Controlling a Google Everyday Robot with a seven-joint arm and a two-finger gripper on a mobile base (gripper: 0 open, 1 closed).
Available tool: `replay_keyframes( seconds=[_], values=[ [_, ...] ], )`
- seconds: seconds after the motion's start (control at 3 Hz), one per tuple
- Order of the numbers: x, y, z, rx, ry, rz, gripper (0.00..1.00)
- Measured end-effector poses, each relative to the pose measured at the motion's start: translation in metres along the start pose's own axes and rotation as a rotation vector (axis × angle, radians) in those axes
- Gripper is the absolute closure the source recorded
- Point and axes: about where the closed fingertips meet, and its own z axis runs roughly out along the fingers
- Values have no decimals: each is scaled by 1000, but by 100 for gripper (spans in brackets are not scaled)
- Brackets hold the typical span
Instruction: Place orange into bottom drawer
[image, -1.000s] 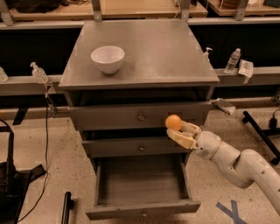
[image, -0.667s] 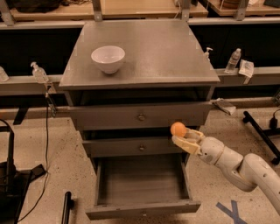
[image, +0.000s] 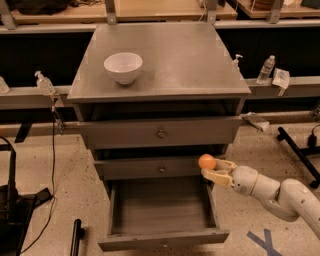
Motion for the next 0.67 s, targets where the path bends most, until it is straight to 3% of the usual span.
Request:
replay_keyframes(
  seconds=[0.33,0.67],
  values=[
    [71,-6,28,-59,25,81,100],
    [156,-8,60,-93,155,60,100]
  ],
)
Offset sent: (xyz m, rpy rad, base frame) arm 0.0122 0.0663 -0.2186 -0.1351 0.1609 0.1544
